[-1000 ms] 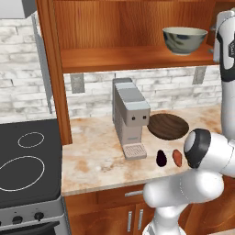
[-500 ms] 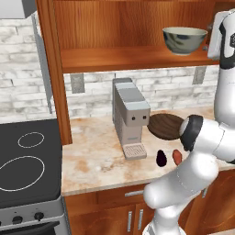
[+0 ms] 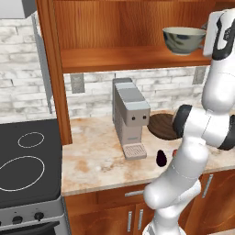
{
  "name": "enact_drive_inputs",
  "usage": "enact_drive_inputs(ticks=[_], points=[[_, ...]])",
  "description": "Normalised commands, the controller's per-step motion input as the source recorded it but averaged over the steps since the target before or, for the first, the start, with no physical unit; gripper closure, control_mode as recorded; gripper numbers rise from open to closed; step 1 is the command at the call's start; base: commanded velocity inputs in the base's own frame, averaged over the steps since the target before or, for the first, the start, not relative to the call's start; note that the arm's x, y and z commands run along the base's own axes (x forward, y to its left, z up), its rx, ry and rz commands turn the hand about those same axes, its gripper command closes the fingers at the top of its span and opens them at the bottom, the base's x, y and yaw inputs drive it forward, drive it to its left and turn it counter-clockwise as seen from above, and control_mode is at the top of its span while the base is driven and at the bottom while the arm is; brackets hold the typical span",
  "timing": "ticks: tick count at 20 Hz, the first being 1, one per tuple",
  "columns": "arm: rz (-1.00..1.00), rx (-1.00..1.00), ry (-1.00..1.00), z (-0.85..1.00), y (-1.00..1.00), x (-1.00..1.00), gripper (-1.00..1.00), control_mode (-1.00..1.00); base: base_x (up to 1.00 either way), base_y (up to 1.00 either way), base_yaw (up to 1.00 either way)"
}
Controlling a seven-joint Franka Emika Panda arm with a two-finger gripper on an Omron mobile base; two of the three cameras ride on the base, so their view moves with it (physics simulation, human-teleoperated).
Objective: Pick both bowls and place them on the counter. Then place the eggplant in one bowl and place the sweet potato in the other bowl.
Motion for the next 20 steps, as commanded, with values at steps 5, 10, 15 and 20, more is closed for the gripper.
enact_drive_inputs(ticks=[5, 10, 15, 20], points=[[0.0, 0.0, 0.02, -0.03, 0.0, 0.42, -1.0, -1.0, 0.0, 0.0, 0.0], [0.0, -0.01, 0.04, -0.06, -0.02, 0.39, -1.0, -1.0, 0.0, 0.0, 0.0], [0.01, -0.01, 0.03, -0.07, -0.04, 0.2, 1.0, -1.0, 0.0, 0.0, 0.0], [0.02, -0.03, 0.06, -0.18, -0.11, -0.04, 1.0, -1.0, 0.0, 0.0, 0.0]])
